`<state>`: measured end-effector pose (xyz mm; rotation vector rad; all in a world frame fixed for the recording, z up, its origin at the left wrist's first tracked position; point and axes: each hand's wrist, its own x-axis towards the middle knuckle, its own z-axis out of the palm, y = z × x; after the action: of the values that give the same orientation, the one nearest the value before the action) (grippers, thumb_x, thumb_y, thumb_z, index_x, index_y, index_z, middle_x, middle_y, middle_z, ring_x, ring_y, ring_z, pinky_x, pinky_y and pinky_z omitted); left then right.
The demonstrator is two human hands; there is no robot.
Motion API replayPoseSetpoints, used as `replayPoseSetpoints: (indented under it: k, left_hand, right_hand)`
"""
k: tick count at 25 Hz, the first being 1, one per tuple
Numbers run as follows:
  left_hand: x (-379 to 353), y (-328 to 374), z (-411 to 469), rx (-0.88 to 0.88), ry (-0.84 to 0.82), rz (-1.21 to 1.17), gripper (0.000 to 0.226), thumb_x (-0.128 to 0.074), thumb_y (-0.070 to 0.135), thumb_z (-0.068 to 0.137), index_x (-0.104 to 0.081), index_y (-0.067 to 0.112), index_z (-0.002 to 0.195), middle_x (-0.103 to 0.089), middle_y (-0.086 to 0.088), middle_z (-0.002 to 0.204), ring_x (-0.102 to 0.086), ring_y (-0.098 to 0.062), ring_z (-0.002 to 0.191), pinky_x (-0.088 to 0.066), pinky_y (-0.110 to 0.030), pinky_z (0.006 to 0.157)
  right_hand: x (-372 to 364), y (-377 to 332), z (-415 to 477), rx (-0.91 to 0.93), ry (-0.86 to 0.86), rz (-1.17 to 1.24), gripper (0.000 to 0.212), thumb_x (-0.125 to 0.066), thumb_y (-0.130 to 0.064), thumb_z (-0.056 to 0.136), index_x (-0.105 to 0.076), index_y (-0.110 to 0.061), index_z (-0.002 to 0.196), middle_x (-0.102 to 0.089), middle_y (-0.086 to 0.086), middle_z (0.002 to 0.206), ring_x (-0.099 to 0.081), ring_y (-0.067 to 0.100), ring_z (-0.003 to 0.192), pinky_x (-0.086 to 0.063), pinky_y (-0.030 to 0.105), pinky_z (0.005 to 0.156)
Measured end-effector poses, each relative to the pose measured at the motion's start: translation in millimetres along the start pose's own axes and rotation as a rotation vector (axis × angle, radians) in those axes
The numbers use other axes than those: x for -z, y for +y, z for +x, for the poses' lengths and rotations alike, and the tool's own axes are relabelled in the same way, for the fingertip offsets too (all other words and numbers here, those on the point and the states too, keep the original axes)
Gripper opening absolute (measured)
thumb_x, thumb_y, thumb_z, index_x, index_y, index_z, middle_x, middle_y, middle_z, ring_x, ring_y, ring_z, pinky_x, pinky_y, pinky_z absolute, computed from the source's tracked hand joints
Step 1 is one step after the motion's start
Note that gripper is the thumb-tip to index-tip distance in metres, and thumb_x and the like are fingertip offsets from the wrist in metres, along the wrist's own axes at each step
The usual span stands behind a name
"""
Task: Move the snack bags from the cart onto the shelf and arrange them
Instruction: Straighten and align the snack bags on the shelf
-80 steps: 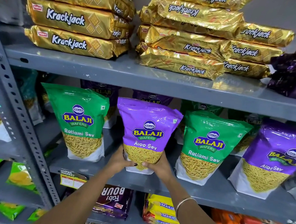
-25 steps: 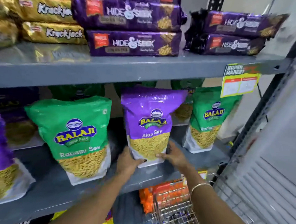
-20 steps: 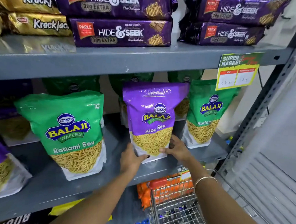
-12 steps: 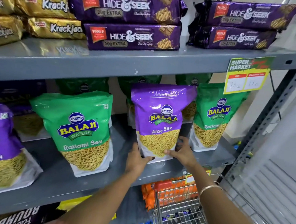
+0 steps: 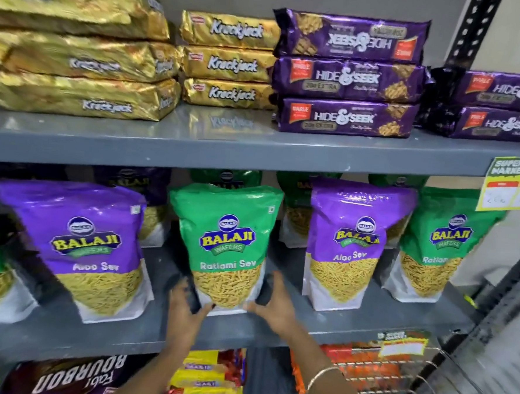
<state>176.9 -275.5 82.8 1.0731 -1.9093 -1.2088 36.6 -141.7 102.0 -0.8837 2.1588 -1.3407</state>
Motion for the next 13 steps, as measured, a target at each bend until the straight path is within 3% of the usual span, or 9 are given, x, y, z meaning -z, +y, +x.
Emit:
replayPoseSetpoints:
  k: [2,4,7,10,13]
  left_hand:
    - [7,3,16,0.033,-0.223,-0.054,0.064,-0.083,0.013,0.054,-0.053,0.012,0.110,-0.063,-0.005,0.109,-0.057,-0.032,0.112,-0.047,-0.050,0.096]
    - [9,5,21,0.047,-0.291,-0.063,0.052,-0.081,0.003,0.059,-0.053,0.026,0.096,-0.064,0.006,0.095,-0.063,-0.030,0.100,-0.050,-0.047,0.093]
    - [0,8,20,0.025,-0.279,-0.077,0.047,-0.078,-0.002,0.065,-0.056,0.014,0.104,-0.068,-0.007,0.103,-0.064,-0.028,0.101,-0.052,-0.050,0.092]
    - [-6,16,12,0.030,-0.231,-0.064,0.051,-0.077,-0.001,0.066,-0.055,0.004,0.113,-0.068,-0.011,0.112,-0.065,-0.026,0.103,-0.053,-0.039,0.089]
    - [-4,19,7,0.041,-0.219,-0.042,0.052,-0.076,-0.002,0.068,-0.054,0.003,0.115,-0.068,-0.014,0.115,-0.065,-0.026,0.103,-0.050,-0.029,0.085]
  right_hand:
    - [-13,4,13,-0.057,-0.055,0.036,0.097,-0.082,-0.036,0.056,-0.029,-0.017,0.135,-0.043,-0.002,0.139,-0.040,0.020,0.131,-0.039,0.042,0.107]
    - [-15,7,16,-0.072,-0.007,0.089,0.082,-0.083,-0.032,0.053,-0.040,-0.022,0.121,-0.055,0.005,0.130,-0.050,0.024,0.123,-0.045,0.047,0.101]
    - [-7,9,18,-0.071,0.043,0.125,0.080,-0.085,-0.031,0.049,-0.043,-0.025,0.117,-0.060,0.007,0.124,-0.056,0.024,0.116,-0.048,0.047,0.098]
    - [1,12,20,-0.089,-0.001,0.144,0.078,-0.084,-0.018,0.054,-0.046,-0.018,0.121,-0.062,0.009,0.124,-0.059,0.026,0.114,-0.050,0.044,0.097]
    - [0,10,18,-0.078,-0.014,0.140,0.086,-0.085,-0.032,0.046,-0.046,-0.020,0.122,-0.062,0.007,0.124,-0.060,0.023,0.112,-0.050,0.046,0.097]
